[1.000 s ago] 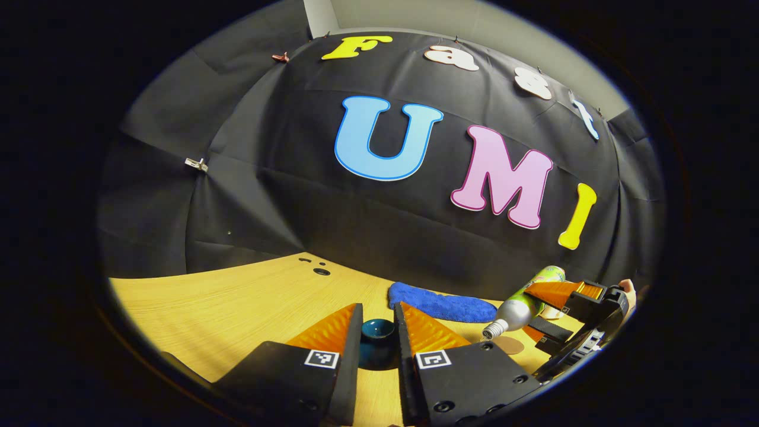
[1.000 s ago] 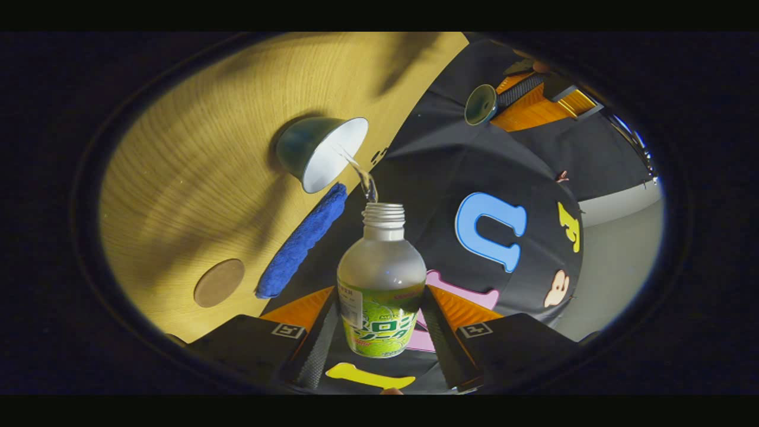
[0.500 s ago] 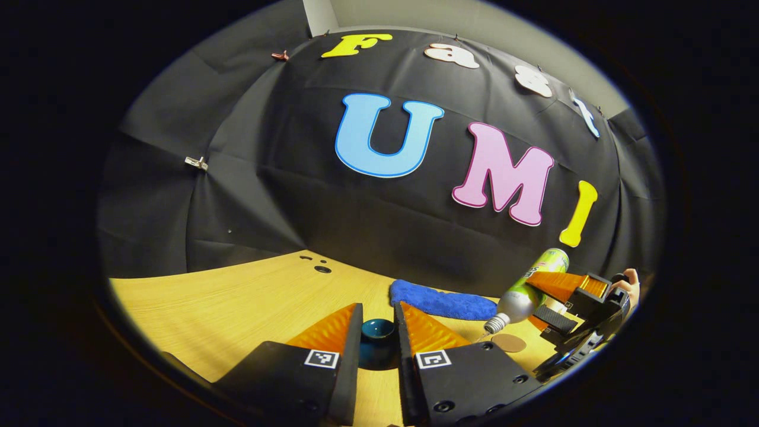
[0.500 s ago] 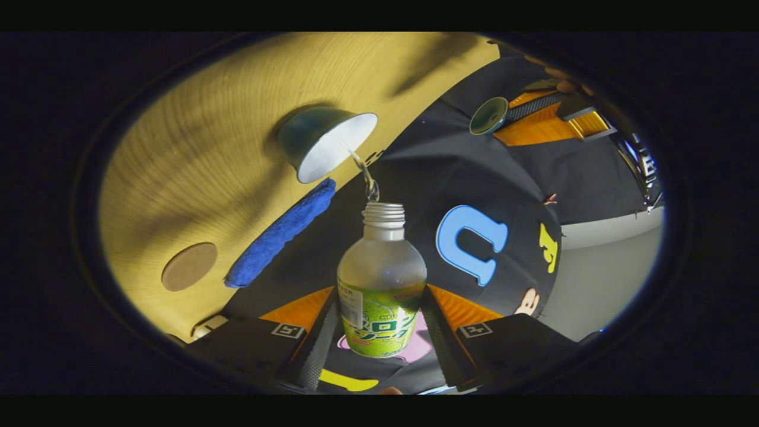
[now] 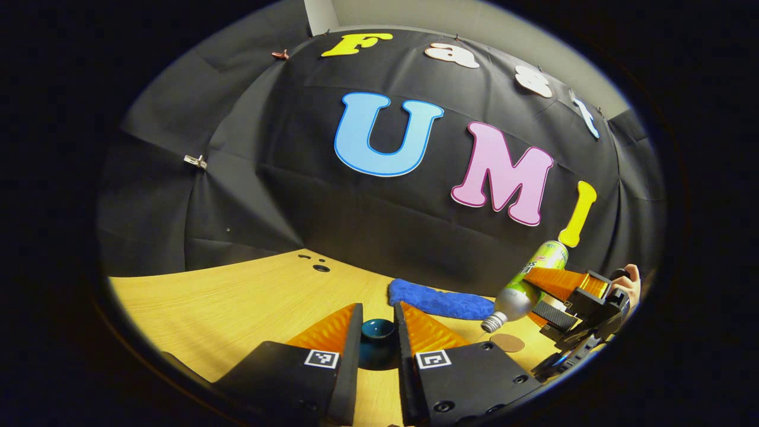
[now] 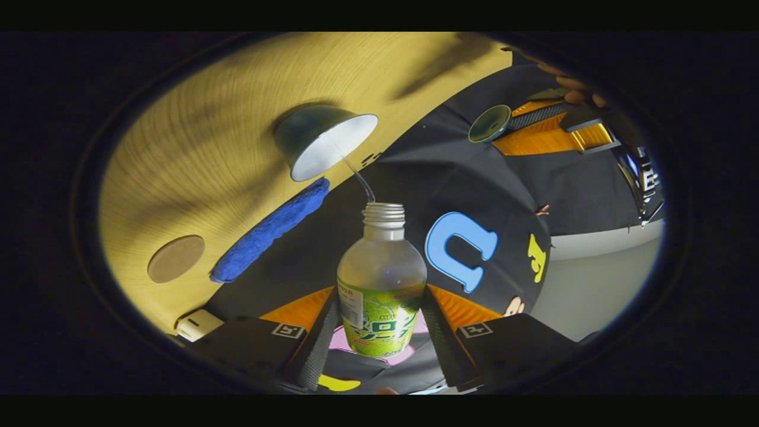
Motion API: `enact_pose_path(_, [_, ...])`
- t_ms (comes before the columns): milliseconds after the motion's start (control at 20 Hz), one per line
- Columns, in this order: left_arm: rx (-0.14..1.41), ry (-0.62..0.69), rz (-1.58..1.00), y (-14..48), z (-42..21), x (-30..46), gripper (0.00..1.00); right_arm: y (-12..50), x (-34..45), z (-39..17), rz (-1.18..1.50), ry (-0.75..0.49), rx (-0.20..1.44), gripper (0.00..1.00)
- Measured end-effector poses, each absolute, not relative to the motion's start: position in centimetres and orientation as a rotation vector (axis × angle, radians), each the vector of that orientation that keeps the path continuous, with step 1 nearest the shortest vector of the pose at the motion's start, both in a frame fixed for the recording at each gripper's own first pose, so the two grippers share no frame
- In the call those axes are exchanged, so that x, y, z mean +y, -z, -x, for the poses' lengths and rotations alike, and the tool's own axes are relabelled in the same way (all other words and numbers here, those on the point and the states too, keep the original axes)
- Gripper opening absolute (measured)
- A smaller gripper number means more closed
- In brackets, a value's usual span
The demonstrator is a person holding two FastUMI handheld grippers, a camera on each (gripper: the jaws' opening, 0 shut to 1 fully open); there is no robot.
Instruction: Open the teacup lid with one hand, grasp the water bottle and pour water into the teacup with the other hand; after pouring, place the water bottle on the coaster and then close the teacup lid.
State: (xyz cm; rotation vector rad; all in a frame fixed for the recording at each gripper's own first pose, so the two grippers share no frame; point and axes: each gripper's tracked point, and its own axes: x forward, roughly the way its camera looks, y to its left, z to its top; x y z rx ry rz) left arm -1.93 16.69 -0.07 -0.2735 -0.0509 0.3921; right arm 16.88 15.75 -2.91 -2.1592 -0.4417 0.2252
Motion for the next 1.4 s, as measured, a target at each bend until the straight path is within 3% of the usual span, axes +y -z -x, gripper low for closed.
enact_pose_path(450, [-0.046,-0.399,0.281,0.3,2.0,16.8,0.33,2.7,16.4,-17.0,2.136,-0.243,-0.445,0.78])
enact_pose_path(600, [-0.046,-0.404,0.28,0.3,2.0,16.8,0.33,4.3,15.3,-17.2,2.036,-0.291,-0.344,0.79])
enact_pose_path(900, [-0.049,-0.418,0.284,0.3,2.3,17.1,0.33,7.2,14.0,-16.2,1.45,-0.387,-0.02,0.79])
enact_pose_path(1100, [-0.045,-0.416,0.28,0.4,2.1,17.0,0.33,8.8,15.1,-15.9,0.922,-0.457,0.177,0.79])
enact_pose_path(1400, [-0.043,-0.404,0.276,0.3,1.8,16.4,0.33,7.5,15.2,-15.3,0.227,-0.476,0.263,0.8])
